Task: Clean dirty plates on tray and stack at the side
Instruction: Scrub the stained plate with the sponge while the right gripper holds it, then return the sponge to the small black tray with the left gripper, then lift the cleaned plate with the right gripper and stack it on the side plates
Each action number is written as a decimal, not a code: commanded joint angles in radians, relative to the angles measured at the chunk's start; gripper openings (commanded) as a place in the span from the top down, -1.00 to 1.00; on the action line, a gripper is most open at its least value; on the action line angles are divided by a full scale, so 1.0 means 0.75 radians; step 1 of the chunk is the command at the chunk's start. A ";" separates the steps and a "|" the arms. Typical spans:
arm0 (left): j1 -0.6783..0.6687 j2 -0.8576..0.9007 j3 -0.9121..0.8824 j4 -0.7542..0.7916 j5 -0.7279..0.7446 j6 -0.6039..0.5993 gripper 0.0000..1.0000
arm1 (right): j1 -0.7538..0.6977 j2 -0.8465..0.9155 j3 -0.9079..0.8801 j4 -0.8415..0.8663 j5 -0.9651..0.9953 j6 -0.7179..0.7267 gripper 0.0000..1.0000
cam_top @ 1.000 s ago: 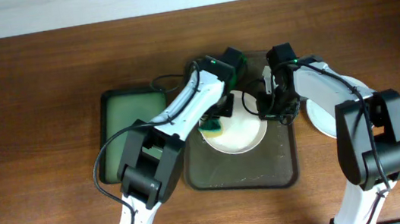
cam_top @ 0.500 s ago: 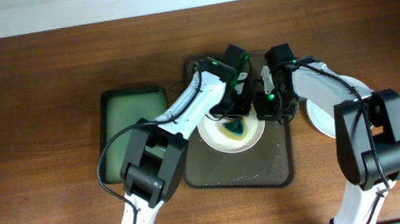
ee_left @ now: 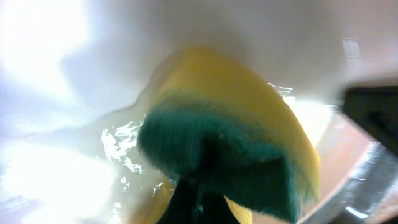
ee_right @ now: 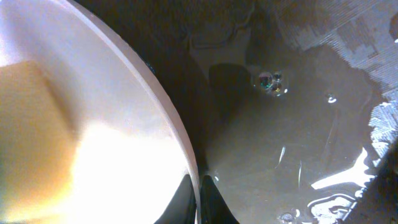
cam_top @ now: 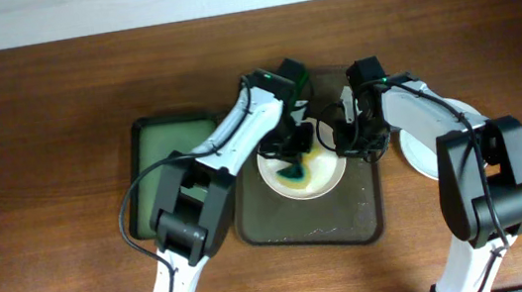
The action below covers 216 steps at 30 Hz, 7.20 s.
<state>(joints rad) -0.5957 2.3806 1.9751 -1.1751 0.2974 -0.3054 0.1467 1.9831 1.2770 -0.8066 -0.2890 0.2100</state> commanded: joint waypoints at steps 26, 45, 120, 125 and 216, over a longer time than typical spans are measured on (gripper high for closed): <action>0.408 -0.503 -0.407 -0.021 -0.300 0.173 1.00 | 0.014 0.045 -0.015 -0.035 0.042 0.009 0.91; -0.064 -0.224 -0.454 0.648 -0.241 0.093 1.00 | 0.014 0.045 -0.015 -0.036 0.041 0.009 0.92; 0.468 -0.725 -0.746 0.298 -0.472 -0.043 0.65 | 0.025 -0.058 -0.014 -0.101 -0.022 -0.049 0.91; 0.516 -0.728 -0.853 0.375 -0.460 -0.024 0.60 | 0.128 -0.382 -0.014 -0.179 0.407 0.057 0.92; 0.516 -0.914 -0.807 0.355 -0.391 -0.005 -0.99 | 1.059 -0.778 0.027 -0.336 1.997 0.217 0.92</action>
<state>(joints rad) -0.2100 1.7092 1.3540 -0.9081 -0.0036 -0.3134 0.9379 1.4147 1.2736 -1.0626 1.1667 0.3630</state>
